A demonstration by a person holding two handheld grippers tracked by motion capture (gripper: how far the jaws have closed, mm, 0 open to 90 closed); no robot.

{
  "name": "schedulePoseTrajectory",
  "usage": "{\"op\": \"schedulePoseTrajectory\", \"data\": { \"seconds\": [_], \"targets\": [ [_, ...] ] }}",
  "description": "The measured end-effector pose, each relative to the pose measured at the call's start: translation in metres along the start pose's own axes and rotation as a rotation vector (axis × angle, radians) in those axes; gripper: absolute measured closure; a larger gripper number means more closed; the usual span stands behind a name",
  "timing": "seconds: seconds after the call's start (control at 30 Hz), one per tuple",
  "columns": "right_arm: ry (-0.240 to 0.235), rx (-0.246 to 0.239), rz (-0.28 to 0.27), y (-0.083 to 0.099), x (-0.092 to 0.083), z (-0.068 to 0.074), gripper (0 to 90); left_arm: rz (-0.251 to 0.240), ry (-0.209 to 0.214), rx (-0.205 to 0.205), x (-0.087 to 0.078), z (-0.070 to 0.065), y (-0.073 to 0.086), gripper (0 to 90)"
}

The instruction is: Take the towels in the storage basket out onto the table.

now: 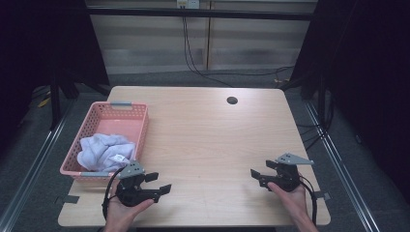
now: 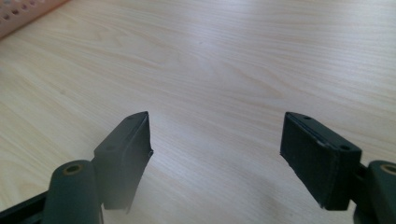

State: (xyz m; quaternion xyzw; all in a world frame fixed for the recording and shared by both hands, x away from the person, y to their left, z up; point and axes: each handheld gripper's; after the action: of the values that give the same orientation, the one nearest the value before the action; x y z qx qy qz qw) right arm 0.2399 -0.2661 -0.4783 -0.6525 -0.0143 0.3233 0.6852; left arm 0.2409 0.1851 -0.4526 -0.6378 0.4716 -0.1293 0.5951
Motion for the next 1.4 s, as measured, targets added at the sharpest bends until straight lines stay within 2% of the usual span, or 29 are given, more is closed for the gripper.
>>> {"op": "schedulePoseTrajectory", "data": {
  "seconds": [0.03, 0.13, 0.23, 0.27, 0.3, 0.33, 0.37, 0.43, 0.47, 0.5, 0.53, 0.57, 0.6, 0.63, 0.7, 0.77, 0.8, 0.87, 0.9, 0.97, 1.1, 1.13, 1.17, 1.2, 1.23, 1.27, 1.3, 1.37, 1.4],
  "targets": [
    [0.009, -0.009, 0.001, 0.0, 0.0, 0.001, 22.9, 0.004, -0.01, 0.014, -0.001, 0.0, -0.002, 31.7],
    [-0.006, 0.0, 0.004, 0.001, -0.001, 0.001, 22.3, -0.003, -0.018, 0.025, -0.003, -0.001, -0.006, 32.2],
    [-0.015, -0.005, 0.011, 0.001, -0.001, 0.002, 21.6, -0.006, -0.006, 0.034, -0.006, -0.002, -0.011, 31.7],
    [-0.031, -0.005, 0.012, 0.001, -0.001, 0.005, 21.6, -0.007, -0.007, 0.051, -0.009, -0.002, -0.014, 30.7],
    [-0.031, -0.01, 0.014, 0.001, -0.002, 0.006, 21.6, -0.012, -0.001, 0.05, -0.012, -0.002, -0.017, 28.7],
    [-0.037, -0.006, 0.012, 0.001, -0.002, 0.008, 21.3, -0.039, -0.004, 0.021, -0.019, 0.001, -0.022, 28.5],
    [-0.037, -0.006, 0.012, 0.001, -0.002, 0.008, 21.3, -0.039, -0.004, 0.021, -0.019, 0.001, -0.022, 27.3],
    [-0.062, -0.013, 0.016, 0.003, -0.003, 0.013, 19.4, -0.064, -0.059, 0.023, -0.032, 0.007, -0.029, 23.8],
    [-0.067, -0.021, 0.024, 0.003, -0.003, 0.014, 18.6, -0.08, -0.101, 0.03, -0.037, 0.009, -0.032, 23.1],
    [-0.063, -0.027, 0.026, 0.003, -0.003, 0.016, 17.6, -0.08, -0.101, 0.03, -0.037, 0.009, -0.032, 22.2],
    [-0.066, -0.028, 0.024, 0.003, -0.002, 0.017, 17.2, -0.082, -0.151, 0.062, -0.047, 0.016, -0.036, 20.8],
    [-0.066, -0.028, 0.024, 0.003, -0.002, 0.017, 17.2, -0.082, -0.151, 0.062, -0.047, 0.016, -0.036, 19.5],
    [-0.069, -0.039, 0.03, 0.004, 0.0, 0.02, 17.2, -0.096, -0.14, 0.036, -0.058, 0.027, -0.04, 19.4],
    [-0.073, -0.039, 0.035, 0.004, 0.0, 0.022, 17.2, -0.105, -0.161, 0.027, -0.063, 0.032, -0.042, 20.2],
    [-0.084, -0.041, 0.039, 0.004, 0.001, 0.024, 17.2, -0.093, -0.166, 0.021, -0.07, 0.043, -0.046, 17.7],
    [-0.091, -0.041, 0.042, 0.004, 0.001, 0.025, 17.2, -0.086, -0.179, 0.031, -0.072, 0.048, -0.048, 18.9],
    [-0.095, -0.056, 0.057, 0.005, 0.003, 0.025, 17.2, -0.083, -0.185, 0.029, -0.073, 0.052, -0.05, 19.9],
    [-0.121, -0.043, 0.085, 0.006, 0.007, 0.024, 17.0, -0.103, -0.21, 0.008, -0.076, 0.069, -0.054, 20.7],
    [-0.125, -0.046, 0.096, 0.007, 0.008, 0.024, 17.0, -0.103, -0.21, 0.008, -0.076, 0.069, -0.054, 20.8],
    [-0.125, -0.045, 0.1, 0.008, 0.009, 0.024, 17.0, -0.093, -0.244, -0.015, -0.08, 0.082, -0.057, 20.6],
    [-0.134, -0.042, 0.096, 0.007, 0.01, 0.023, 16.0, -0.062, -0.265, -0.008, -0.084, 0.093, -0.062, 19.4],
    [-0.133, -0.042, 0.096, 0.007, 0.009, 0.023, 16.0, -0.018, -0.276, -0.01, -0.085, 0.103, -0.064, 19.4],
    [-0.133, -0.042, 0.096, 0.007, 0.009, 0.023, 16.0, -0.018, -0.276, -0.01, -0.085, 0.103, -0.064, 18.6],
    [-0.136, -0.046, 0.095, 0.007, 0.009, 0.023, 16.0, 0.001, -0.293, -0.028, -0.086, 0.11, -0.066, 18.6],
    [-0.136, -0.043, 0.094, 0.007, 0.008, 0.023, 16.0, 0.035, -0.294, -0.021, -0.086, 0.116, -0.067, 15.3],
    [-0.137, -0.042, 0.09, 0.007, 0.008, 0.023, 16.0, 0.049, -0.3, -0.019, -0.087, 0.119, -0.067, 17.4],
    [-0.136, -0.039, 0.09, 0.007, 0.008, 0.023, 16.0, 0.073, -0.325, -0.028, -0.086, 0.126, -0.068, 16.0],
    [-0.14, -0.043, 0.088, 0.007, 0.009, 0.023, 16.0, 0.092, -0.315, -0.027, -0.085, 0.129, -0.068, 16.6],
    [-0.138, -0.037, 0.091, 0.007, 0.01, 0.022, 16.0, 0.114, -0.328, -0.002, -0.085, 0.136, -0.067, 17.1]
  ]
}}
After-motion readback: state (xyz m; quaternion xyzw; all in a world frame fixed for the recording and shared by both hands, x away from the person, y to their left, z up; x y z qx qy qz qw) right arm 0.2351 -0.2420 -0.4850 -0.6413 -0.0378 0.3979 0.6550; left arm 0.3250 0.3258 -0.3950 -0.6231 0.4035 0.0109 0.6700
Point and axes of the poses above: each handheld gripper's, and its own axes: x roughly forward along the jaws, y roughly out of its underside, z roughly to its left, and after that the axes turned 12 degrees about -z, right-handed
